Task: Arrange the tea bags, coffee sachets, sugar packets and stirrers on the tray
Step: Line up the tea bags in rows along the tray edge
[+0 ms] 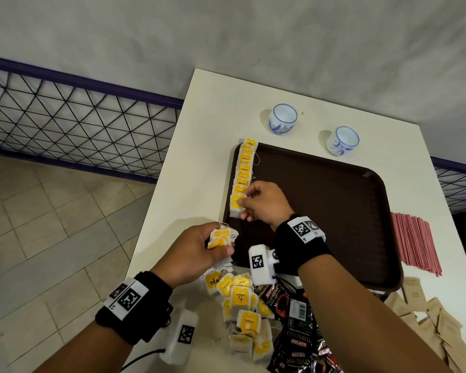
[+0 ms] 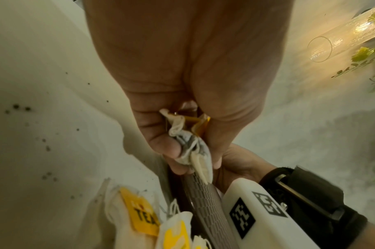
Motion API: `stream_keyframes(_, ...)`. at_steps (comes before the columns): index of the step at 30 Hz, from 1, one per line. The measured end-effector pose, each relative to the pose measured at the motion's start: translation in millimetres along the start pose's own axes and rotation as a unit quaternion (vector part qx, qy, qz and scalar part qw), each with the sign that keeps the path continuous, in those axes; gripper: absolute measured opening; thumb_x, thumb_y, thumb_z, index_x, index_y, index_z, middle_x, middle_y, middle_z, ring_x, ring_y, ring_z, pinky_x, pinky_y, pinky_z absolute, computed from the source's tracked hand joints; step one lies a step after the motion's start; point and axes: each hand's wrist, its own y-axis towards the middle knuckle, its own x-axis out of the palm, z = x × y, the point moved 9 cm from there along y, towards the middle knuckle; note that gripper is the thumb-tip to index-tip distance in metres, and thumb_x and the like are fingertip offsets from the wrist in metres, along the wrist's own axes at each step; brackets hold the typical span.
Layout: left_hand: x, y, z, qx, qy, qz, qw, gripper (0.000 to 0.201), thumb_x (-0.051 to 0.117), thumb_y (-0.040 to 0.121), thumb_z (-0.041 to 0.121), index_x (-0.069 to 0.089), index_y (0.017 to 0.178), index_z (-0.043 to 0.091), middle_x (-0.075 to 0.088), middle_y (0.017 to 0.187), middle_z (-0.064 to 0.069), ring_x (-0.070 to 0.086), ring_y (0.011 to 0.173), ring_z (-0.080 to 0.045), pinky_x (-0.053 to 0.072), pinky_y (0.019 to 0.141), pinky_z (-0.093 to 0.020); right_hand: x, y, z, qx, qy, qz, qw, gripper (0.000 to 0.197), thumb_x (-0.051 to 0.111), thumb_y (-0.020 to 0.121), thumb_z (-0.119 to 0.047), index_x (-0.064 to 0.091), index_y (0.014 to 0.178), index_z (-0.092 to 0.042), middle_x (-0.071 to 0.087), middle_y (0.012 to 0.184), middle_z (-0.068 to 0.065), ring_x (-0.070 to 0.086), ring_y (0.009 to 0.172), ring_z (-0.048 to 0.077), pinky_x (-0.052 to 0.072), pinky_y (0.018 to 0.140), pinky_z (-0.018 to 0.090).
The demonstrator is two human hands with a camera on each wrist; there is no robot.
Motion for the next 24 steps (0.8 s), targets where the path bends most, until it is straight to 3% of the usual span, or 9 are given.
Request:
stream_keyframes(4,1,1,-1,-0.003,-0.007,-0.004,1.0,0.029,0.078,0.087,0.016,0.072,0.112,0.029,0.078,0.101,0.007,0.073,0.094,-0.011,0.058,0.094,-0.04,-5,2,2,0.001,-0.051,0.042,0.998,0.02,0.072,0.085,-0.003,0.054,0.09,-0.011,0.068,0.076,0.012,0.068,0.056,0.022,0.05,0.047,0.029)
stream_keyframes(8,2,2,4,0.003,-0.039,-0.019,0.999,0.031,0.078,0.087,0.01,0.07,0.113,0.025,0.078,0.102,0.003,0.074,0.096,-0.012,0.059,0.092,-0.038,-14,-16,-21,-0.073,-0.119,0.081,0.987,0.015,0.074,0.084,-0.014,0.063,0.094,-0.015,0.063,0.08,0.001,0.061,0.066,0.013,0.051,0.06,0.027)
stream_keyframes(10,1,3,5,0.006,-0.062,-0.016,0.998,0.032,0.078,0.086,0.009,0.065,0.112,0.023,0.078,0.102,0.002,0.075,0.097,-0.012,0.059,0.087,-0.036,-11,-31,-25,-0.085,-0.073,0.036,0.993,0.009,0.072,0.087,-0.011,0.067,0.094,-0.009,0.064,0.078,0.003,0.06,0.062,0.014,0.049,0.054,0.025)
stream_keyframes(12,-4,5,7,0.018,-0.065,0.009,0.998,0.029,0.079,0.086,0.013,0.063,0.105,0.027,0.077,0.097,0.0,0.073,0.09,-0.012,0.059,0.078,-0.034,-7,-44,-16,-0.039,-0.005,-0.02,0.999,0.008,0.07,0.09,-0.009,0.068,0.095,-0.003,0.066,0.075,0.004,0.06,0.056,0.015,0.04,0.044,0.021)
stream_keyframes(15,-8,8,8,0.037,-0.051,0.044,0.997,0.024,0.081,0.085,0.019,0.066,0.098,0.032,0.073,0.09,-0.001,0.068,0.079,-0.013,0.054,0.068,-0.028,-3,-57,3,0.016,0.043,-0.073,0.996,0.008,0.066,0.094,-0.01,0.067,0.099,-0.005,0.068,0.076,0.007,0.063,0.056,0.016,0.036,0.042,0.021)
stream_keyframes(20,-6,12,9,0.058,-0.05,0.067,0.995,0.029,0.085,0.08,0.018,0.072,0.102,0.031,0.069,0.101,0.004,0.069,0.095,-0.015,0.055,0.08,-0.031,9,-69,20,0.081,0.104,-0.133,0.982,0.012,0.061,0.099,-0.018,0.067,0.099,-0.007,0.07,0.08,0.01,0.066,0.059,0.018,0.038,0.044,0.02)
stream_keyframes(24,-5,12,18,0.094,-0.036,0.073,0.992,0.042,0.084,0.078,0.005,0.074,0.088,0.044,0.062,0.093,0.017,0.065,0.089,-0.003,0.048,0.076,-0.013,17,-76,21,0.095,0.151,-0.174,0.968,0.014,0.061,0.099,-0.02,0.069,0.104,-0.009,0.071,0.09,0.016,0.068,0.065,0.018,0.042,0.048,0.02)
